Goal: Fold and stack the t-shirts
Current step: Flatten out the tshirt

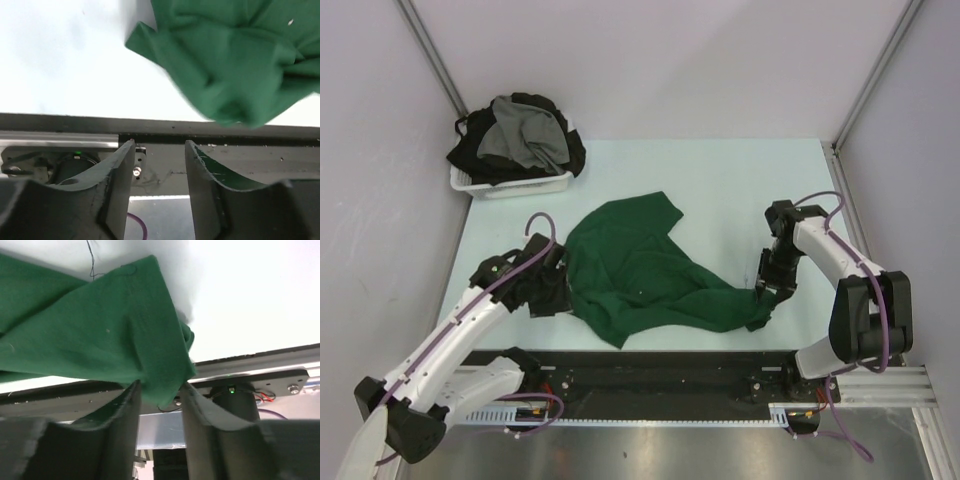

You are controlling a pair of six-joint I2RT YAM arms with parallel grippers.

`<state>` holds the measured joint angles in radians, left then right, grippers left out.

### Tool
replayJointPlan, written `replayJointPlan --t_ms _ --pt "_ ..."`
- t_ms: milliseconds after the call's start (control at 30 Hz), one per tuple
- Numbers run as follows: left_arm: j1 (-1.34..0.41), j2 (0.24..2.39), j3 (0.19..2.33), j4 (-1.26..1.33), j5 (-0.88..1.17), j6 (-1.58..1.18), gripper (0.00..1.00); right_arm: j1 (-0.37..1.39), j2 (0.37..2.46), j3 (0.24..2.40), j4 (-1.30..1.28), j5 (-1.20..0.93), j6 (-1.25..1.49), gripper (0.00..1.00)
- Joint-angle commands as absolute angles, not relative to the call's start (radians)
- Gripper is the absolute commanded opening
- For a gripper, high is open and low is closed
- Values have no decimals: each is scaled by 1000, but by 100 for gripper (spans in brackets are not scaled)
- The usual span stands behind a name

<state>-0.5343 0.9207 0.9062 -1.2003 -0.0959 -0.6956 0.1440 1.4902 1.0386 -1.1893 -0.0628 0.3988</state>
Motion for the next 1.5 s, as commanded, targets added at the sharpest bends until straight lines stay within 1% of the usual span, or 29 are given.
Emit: replayJointPlan --t_ms 0,33,100,133,167,267,333,467,567,600,800,1100,1367,1467 --pt "-528 911 976 -1151 -173 -646 52 141 1493 1138 -1206 -11 391 48" --pt "-529 913 992 -1141 -190 -643 52 143 1503 1164 -1212 0 393 54" --pt "-528 925 1012 -1100 -225 -621 54 146 1509 1247 -1218 39 384 58" --pt "-528 933 1032 -1083 -238 -614 54 146 1512 1277 -1219 49 382 62" --pt "-528 951 1041 -1068 -248 -606 54 149 1520 1305 -1213 58 382 64" --pt "-529 1001 1077 -968 -305 -580 55 169 1546 1413 -1152 54 365 65" --pt "-529 1035 1095 -925 -325 -574 54 189 1568 1462 -1083 26 367 65" --pt "-528 1121 1147 -830 -339 -572 53 239 1676 1500 -959 -26 376 61" --pt "-529 1183 1221 -805 -347 -563 53 291 1747 1534 -867 -52 359 60" --pt "-529 1207 1259 -804 -353 -561 53 299 1800 1548 -853 -54 356 60" --pt "-529 1238 1368 -805 -368 -545 53 348 1992 1683 -775 -86 347 58" --pt "-529 1181 1347 -822 -380 -538 54 416 2137 1873 -739 -92 342 57" --pt "-529 1163 1333 -825 -373 -535 53 453 2195 1876 -689 -100 336 55" --pt "-531 1152 1330 -804 -350 -519 53 463 2189 1838 -644 -86 311 55"
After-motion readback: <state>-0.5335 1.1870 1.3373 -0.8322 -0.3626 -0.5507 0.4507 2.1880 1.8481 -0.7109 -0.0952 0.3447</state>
